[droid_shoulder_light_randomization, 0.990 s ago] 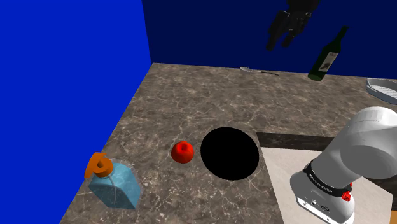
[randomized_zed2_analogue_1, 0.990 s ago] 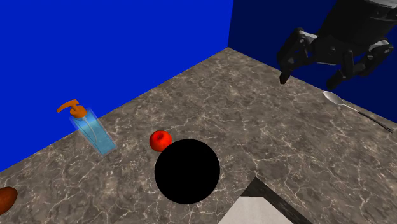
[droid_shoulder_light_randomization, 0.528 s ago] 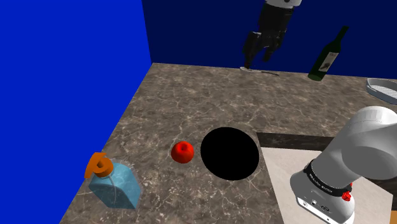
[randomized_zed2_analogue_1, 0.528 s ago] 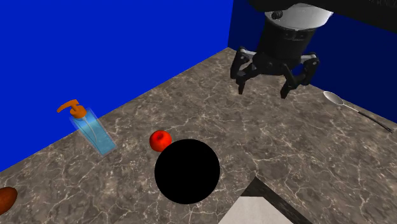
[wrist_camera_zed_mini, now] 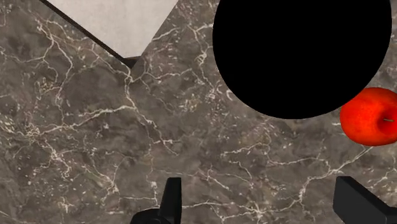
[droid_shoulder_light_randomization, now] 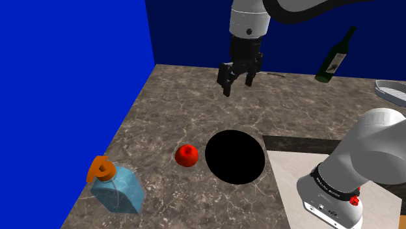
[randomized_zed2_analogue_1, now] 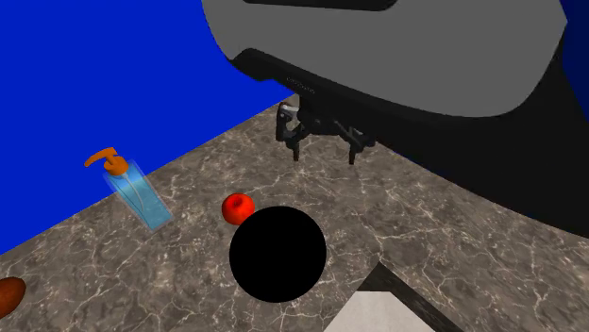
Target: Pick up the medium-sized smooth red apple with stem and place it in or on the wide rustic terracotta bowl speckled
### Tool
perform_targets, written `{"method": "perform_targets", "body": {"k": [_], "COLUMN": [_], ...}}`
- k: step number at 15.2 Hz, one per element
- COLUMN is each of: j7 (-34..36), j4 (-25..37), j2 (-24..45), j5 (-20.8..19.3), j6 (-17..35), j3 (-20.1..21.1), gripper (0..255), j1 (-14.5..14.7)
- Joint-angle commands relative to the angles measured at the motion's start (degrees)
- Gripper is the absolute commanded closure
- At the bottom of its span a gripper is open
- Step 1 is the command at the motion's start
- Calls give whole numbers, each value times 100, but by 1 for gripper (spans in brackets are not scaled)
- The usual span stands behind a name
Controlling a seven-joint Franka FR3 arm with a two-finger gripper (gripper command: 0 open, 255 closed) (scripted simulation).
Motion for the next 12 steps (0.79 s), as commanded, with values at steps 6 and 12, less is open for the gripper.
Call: {"method": "perform_targets", "body": {"k": [6,12], "j7": [981,1905], "j4": [548,1217], "j2": [1320,2668], "j5": [-82,-410], "j6": [209,309], "j3": [774,1298], "gripper": [0,0], "j1": [128,324]}}
